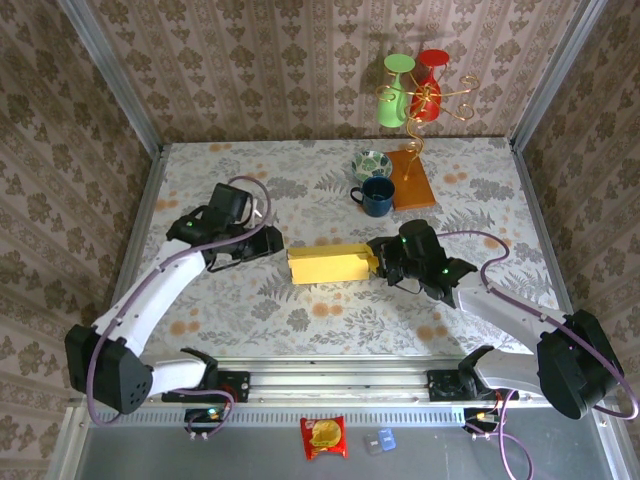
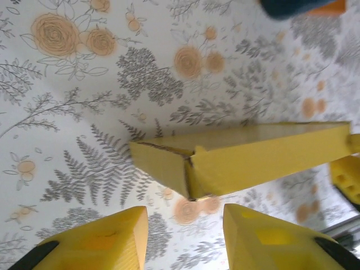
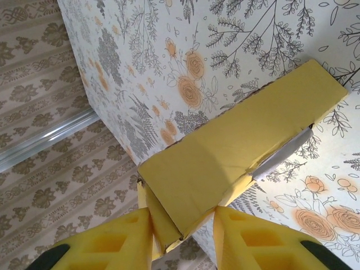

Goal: Fold the paper box

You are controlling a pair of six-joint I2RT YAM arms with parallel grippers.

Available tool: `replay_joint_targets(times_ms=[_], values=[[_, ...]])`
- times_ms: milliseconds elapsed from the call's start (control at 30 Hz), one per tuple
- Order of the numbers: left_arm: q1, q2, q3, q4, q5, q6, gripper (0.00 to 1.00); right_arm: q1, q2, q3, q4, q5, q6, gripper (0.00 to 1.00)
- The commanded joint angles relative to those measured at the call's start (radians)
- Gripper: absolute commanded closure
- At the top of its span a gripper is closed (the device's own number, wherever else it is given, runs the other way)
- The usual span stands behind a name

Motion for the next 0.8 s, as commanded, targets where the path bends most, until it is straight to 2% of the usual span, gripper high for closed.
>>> replay_joint_targets(times_ms=[0,133,267,567,767], values=[[0.023,-0.001,-0.046,0.076,0.101,-0.158,0.59,-0.005,0.026,-0.01,-0.145,-0.001,-0.021,0.68],[0.023,0.024,-0.085,0.147,0.141,-0.229,0.63,-0.005,0.03,-0.002,-0.16,-0.001,-0.022,0.69],[0.022,0.034,-0.104,0.137,0.131,-0.238,0.65,-0.005,0.028,0.003,-0.164,0.003,-0.026,0.7],[0.022,0.031,-0.195,0.249,0.169,-0.279,0.67,-0.005,0.032,0.008,-0.162,0.005,-0.028,0.71],[0.022,0.012,-0.263,0.268,0.165,-0.29,0.75,-0.005,0.032,0.006,-0.171,0.007,-0.026,0.72]])
